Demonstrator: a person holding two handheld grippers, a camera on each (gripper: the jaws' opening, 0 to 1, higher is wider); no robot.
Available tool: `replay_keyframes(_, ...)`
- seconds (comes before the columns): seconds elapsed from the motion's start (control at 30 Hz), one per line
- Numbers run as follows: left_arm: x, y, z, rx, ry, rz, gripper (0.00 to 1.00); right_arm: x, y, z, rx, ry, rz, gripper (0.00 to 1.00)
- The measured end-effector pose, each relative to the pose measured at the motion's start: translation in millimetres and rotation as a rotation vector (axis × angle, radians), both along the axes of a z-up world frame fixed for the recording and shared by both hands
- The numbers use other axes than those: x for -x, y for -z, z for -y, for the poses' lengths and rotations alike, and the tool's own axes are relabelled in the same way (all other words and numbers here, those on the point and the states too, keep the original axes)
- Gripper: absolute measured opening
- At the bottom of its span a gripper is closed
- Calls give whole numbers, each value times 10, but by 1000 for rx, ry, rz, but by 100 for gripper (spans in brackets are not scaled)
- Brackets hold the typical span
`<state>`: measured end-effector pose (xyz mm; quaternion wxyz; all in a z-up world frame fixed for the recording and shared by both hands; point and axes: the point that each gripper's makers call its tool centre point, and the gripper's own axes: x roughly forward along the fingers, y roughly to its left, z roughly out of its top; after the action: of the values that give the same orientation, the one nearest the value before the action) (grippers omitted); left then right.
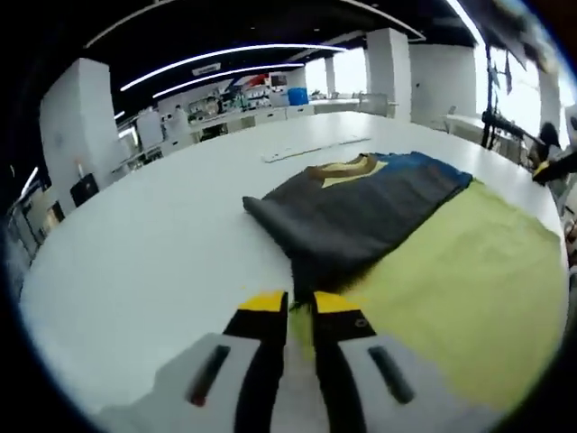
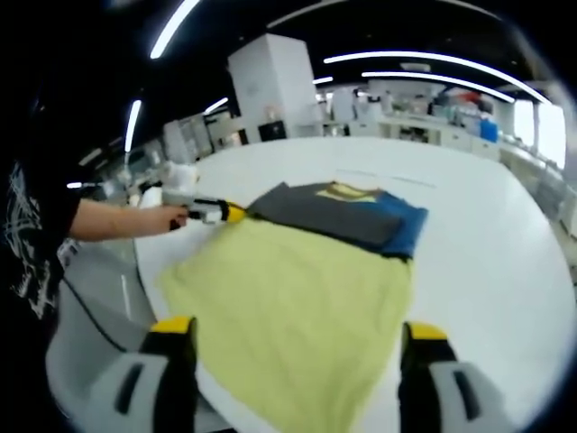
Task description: Fold the garment on the visible template until the final outline fits inside the template.
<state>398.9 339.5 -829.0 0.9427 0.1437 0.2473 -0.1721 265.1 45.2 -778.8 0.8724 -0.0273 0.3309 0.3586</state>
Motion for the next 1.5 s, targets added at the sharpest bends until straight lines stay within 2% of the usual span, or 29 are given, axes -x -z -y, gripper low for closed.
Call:
replay_keyframes(0.07, -22, -47, 35, -43, 35, 21, 11, 5, 0, -10, 0, -3, 0, 93)
replay_keyframes(0.13, -45, -62, 82, -57, 62, 31, 8, 13, 6, -9, 3, -5, -3, 93)
replay_keyframes(0.23, -31, -2, 80, -49, 35, -3, 0, 16, 7, 4, 5, 0, -4, 93)
replay_keyframes(0.3, -27, -27, 53, -39, 8, 16, 0, 15, -2, 19, 3, 6, -2, 93)
replay_keyframes(0.4, -17, 2, 24, -22, -15, 13, 0, 24, -2, 33, 5, 12, -4, 93)
replay_keyframes(0.57, -2, 35, -33, 77, -112, -7, 0, 29, 11, 37, 9, 10, -10, 92)
replay_keyframes(0.67, 53, 114, -38, 228, -216, -54, 0, 30, 7, 30, 7, 8, -8, 92)
replay_keyframes(0.7, 18, 76, -49, 250, -222, -23, 0, 30, 8, 32, 6, 10, -9, 92)
replay_keyframes(0.8, 34, 80, -38, 166, -186, -27, 0, 30, 11, 48, 7, 15, -11, 92)
replay_keyframes(0.93, 45, 75, -6, 173, -189, -30, 0, 31, 14, 70, 8, 21, -11, 92)
replay_keyframes(1.07, 43, 76, 8, 123, -167, -39, 0, 48, 16, 65, 6, 20, -13, 93)
replay_keyframes(1.17, 55, 75, 12, 114, -153, -51, 2, 58, 13, 54, 7, 16, -13, 94)
replay_keyframes(1.3, 72, 93, -37, 101, -137, -58, 16, 62, -10, 22, -3, 5, -6, 96)
replay_keyframes(1.5, 129, -72, -10, 94, -53, -24, 33, 107, -3, -31, -1, -49, -13, 99)
